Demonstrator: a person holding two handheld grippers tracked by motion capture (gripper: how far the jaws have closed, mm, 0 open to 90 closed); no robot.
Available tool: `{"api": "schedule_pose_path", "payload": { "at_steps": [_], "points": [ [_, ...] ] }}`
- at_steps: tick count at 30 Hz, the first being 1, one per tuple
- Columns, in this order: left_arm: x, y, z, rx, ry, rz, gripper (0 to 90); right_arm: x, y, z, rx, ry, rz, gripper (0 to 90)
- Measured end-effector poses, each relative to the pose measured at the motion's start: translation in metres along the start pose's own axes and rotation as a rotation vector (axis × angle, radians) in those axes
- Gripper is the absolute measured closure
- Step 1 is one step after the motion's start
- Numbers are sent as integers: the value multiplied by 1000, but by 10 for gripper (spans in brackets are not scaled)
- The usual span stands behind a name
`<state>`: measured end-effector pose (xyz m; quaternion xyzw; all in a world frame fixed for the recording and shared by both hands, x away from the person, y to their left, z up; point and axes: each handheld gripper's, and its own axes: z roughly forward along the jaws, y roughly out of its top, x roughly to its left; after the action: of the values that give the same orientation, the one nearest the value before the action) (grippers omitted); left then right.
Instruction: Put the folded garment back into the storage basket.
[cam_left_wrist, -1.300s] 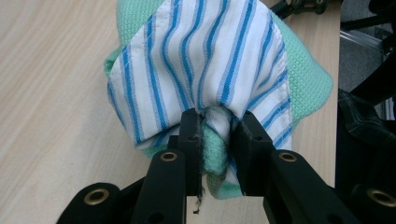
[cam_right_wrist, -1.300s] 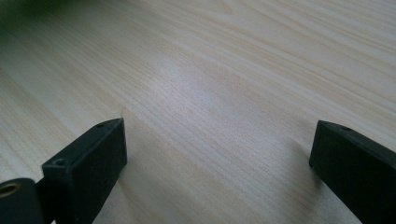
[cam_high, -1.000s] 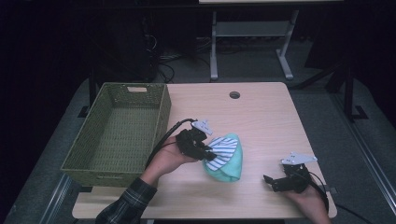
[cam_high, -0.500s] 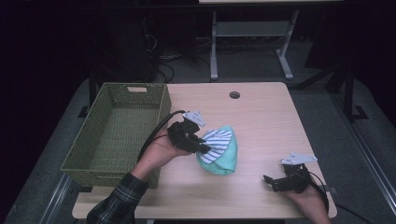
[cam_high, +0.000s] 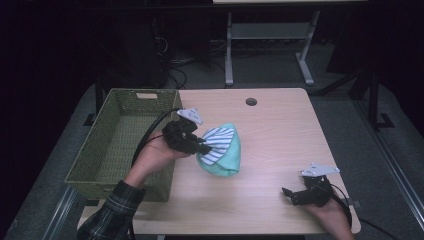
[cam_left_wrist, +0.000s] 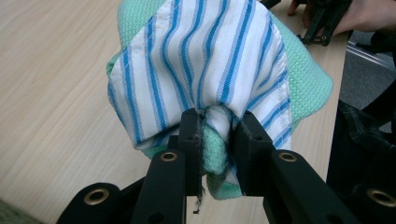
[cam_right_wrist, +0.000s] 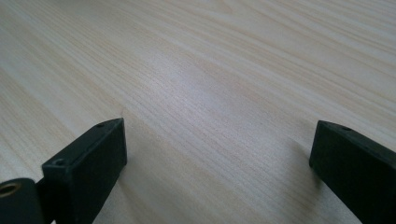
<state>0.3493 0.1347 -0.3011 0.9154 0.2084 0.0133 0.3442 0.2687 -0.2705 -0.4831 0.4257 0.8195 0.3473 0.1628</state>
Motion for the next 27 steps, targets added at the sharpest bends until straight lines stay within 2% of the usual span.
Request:
{"api": "schedule_pose_path", "payload": {
  "at_steps": [16, 27],
  "points": [
    [21, -16, -40, -15, 73, -58, 741, 0, 0, 0, 3, -3, 7, 21],
    [37, -36, -61, -39, 128, -125, 741, 0, 0, 0, 3, -3, 7, 21]
  ]
}}
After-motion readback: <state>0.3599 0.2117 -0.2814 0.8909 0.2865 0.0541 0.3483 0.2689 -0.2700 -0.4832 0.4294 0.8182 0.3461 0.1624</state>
